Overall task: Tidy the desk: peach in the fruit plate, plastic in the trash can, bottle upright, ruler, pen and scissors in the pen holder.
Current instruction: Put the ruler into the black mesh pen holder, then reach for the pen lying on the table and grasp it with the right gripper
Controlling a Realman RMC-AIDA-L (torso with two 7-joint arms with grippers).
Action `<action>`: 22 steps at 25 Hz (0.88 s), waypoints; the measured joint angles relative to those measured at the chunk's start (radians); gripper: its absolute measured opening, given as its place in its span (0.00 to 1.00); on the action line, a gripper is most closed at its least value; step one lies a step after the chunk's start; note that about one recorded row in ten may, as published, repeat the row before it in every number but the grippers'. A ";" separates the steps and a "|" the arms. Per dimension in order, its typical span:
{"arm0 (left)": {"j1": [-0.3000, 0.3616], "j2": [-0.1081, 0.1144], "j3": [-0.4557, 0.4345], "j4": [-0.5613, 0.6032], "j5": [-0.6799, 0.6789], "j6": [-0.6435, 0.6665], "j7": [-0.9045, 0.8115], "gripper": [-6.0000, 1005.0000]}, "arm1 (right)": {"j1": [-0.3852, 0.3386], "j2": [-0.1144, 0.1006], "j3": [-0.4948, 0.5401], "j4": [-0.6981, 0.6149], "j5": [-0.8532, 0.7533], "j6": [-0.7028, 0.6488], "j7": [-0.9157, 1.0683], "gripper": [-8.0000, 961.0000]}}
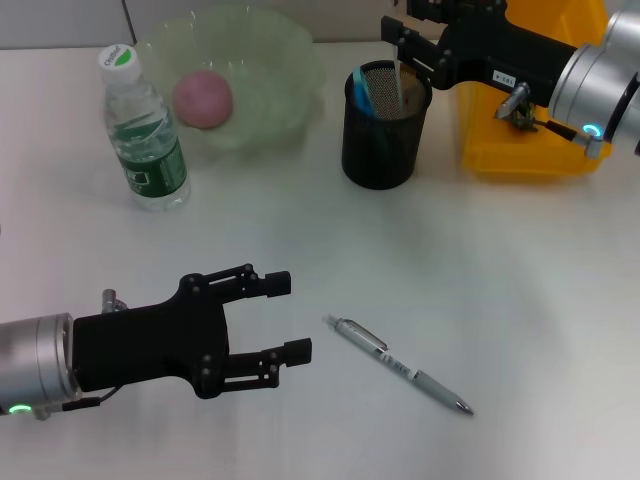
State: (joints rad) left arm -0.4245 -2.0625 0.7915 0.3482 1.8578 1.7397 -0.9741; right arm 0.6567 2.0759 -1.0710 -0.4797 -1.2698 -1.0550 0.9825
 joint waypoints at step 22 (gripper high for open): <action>-0.007 0.002 0.003 0.015 0.003 0.001 0.000 0.78 | -0.015 0.000 0.006 -0.019 0.004 -0.001 0.046 0.75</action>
State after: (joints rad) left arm -0.4319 -2.0600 0.7946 0.3628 1.8605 1.7411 -0.9740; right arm 0.6417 2.0754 -1.0646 -0.4990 -1.2656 -1.0565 1.0289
